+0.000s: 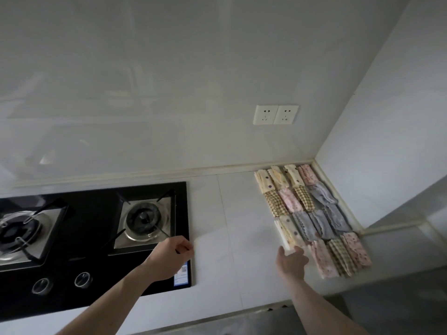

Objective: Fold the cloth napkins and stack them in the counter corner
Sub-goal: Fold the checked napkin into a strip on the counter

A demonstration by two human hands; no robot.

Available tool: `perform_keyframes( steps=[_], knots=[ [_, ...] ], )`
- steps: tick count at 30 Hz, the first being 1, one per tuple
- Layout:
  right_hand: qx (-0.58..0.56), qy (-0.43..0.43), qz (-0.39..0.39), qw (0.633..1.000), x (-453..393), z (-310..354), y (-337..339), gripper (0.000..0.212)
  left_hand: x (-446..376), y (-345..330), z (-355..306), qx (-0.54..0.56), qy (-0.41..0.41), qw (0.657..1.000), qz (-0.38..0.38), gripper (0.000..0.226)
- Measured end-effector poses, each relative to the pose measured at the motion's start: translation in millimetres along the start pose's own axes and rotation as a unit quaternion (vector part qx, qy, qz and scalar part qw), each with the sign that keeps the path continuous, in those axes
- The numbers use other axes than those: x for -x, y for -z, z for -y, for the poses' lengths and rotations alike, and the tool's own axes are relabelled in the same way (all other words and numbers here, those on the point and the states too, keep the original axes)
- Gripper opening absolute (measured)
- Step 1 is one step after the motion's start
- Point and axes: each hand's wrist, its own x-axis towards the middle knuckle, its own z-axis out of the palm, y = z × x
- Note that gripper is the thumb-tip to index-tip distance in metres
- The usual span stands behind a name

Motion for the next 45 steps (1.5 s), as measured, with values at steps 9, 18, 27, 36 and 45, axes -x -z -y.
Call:
perform_keyframes(
  steps=[9,18,27,36,45],
  knots=[
    [0.023,0.248,0.189,0.950,193,42,-115,0.042,117,79,122,0.049,0.067,0.994,-0.077,0.010],
    [0.032,0.391,0.351,0.850,411,101,-224,0.040,256,156,266,0.100,0.130,0.964,-0.208,0.015],
    [0.093,0.459,0.467,0.750,535,150,-302,0.036,342,204,367,0.189,0.173,0.910,-0.326,0.020],
    [0.132,0.472,0.541,0.683,621,204,-404,0.033,379,271,459,0.179,0.246,0.870,-0.389,0.022],
    [0.177,0.493,0.563,0.639,672,263,-478,0.031,379,341,533,0.194,0.285,0.850,-0.398,0.028]
  ],
)
